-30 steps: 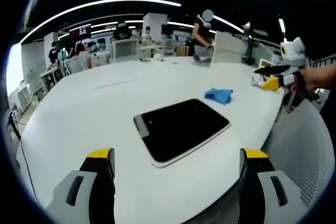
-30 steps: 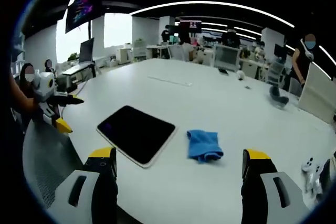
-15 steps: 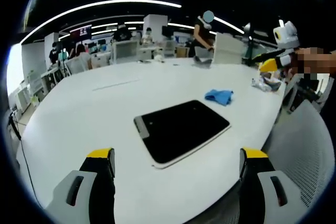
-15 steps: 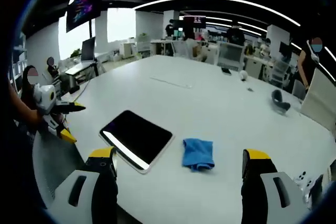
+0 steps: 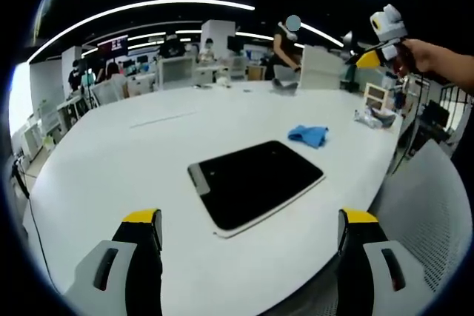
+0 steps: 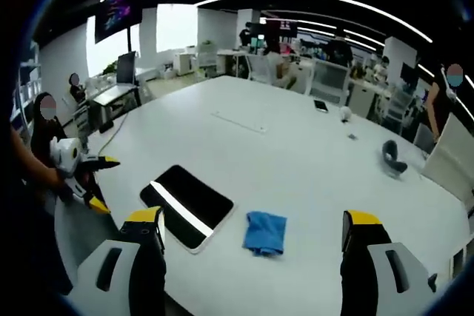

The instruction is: Wipe the mirror surface with the cleaning cloth until all visible marks leave the cleaned area.

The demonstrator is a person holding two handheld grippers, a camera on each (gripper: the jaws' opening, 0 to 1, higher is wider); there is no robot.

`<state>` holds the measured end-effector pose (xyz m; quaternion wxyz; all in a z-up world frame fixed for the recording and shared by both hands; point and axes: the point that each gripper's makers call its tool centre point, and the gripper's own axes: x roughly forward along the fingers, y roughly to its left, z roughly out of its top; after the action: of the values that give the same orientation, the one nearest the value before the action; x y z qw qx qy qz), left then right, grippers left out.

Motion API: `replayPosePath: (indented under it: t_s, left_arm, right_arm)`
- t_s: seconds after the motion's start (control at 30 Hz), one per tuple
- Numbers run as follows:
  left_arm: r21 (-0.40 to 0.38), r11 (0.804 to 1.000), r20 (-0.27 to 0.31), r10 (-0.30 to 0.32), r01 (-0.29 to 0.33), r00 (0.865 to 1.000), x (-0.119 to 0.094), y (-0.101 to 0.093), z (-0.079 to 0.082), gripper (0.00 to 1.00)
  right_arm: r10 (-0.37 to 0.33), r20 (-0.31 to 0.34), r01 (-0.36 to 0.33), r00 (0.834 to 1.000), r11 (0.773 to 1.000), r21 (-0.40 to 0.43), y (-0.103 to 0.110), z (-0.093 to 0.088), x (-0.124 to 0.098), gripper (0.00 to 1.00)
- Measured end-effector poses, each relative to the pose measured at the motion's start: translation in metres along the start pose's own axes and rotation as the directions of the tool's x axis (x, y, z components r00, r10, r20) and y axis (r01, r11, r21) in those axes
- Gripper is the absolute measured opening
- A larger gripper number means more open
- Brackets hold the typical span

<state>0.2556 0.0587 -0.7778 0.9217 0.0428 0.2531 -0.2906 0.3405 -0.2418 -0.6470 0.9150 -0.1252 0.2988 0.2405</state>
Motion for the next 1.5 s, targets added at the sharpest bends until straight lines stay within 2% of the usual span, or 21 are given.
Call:
replayPosePath:
  t_s: [0.2,0.33,0.53,0.67,0.83,0.93,1.17,1.33,1.5]
  left_arm:
    - [-0.002,1.0,-0.001,0.0,0.0,1.0,0.0,0.0,0.0,0.99]
    - [-0.004,1.0,-0.001,0.001,-0.001,1.0,0.0,0.001,0.0,0.99]
    - [-0.006,1.0,-0.001,0.006,-0.006,1.0,0.0,0.002,0.0,0.99]
    - [-0.007,1.0,-0.003,0.003,-0.003,1.0,0.001,0.001,-0.001,0.99]
    - [-0.007,1.0,-0.008,0.0,0.0,1.0,0.0,0.001,-0.002,0.99]
    - [-0.005,1.0,-0.009,-0.004,0.004,1.0,0.001,0.0,-0.002,0.99]
    - [-0.008,1.0,-0.006,-0.002,0.002,1.0,0.001,0.001,-0.001,0.99]
    - [0.002,1.0,-0.007,-0.001,0.001,1.0,0.001,0.0,-0.001,0.99]
    - [-0.002,1.0,-0.006,-0.006,0.006,1.0,0.001,0.0,-0.001,0.99]
  right_arm:
    - [0.058,-0.075,-0.061,0.995,0.998,-0.031,-0.003,0.005,0.009,0.99]
    - [0.057,-0.101,-0.064,0.993,0.995,-0.072,-0.008,0.012,0.015,1.0]
    - [0.103,-0.175,-0.119,0.979,0.989,-0.086,-0.007,0.012,0.027,0.99]
    - [0.101,-0.217,-0.128,0.971,0.985,-0.119,-0.009,0.011,0.038,0.98]
    - [0.13,-0.315,-0.17,0.94,0.98,-0.104,-0.017,0.001,0.05,0.98]
    - [0.15,-0.38,-0.201,0.913,0.975,-0.099,-0.021,-0.004,0.053,0.97]
    - [0.134,-0.388,-0.19,0.912,0.976,-0.11,-0.032,0.003,0.065,0.97]
    - [0.134,-0.405,-0.187,0.904,0.978,-0.095,-0.034,-0.005,0.076,0.94]
    - [0.139,-0.409,-0.18,0.902,0.982,-0.063,-0.036,-0.016,0.09,0.87]
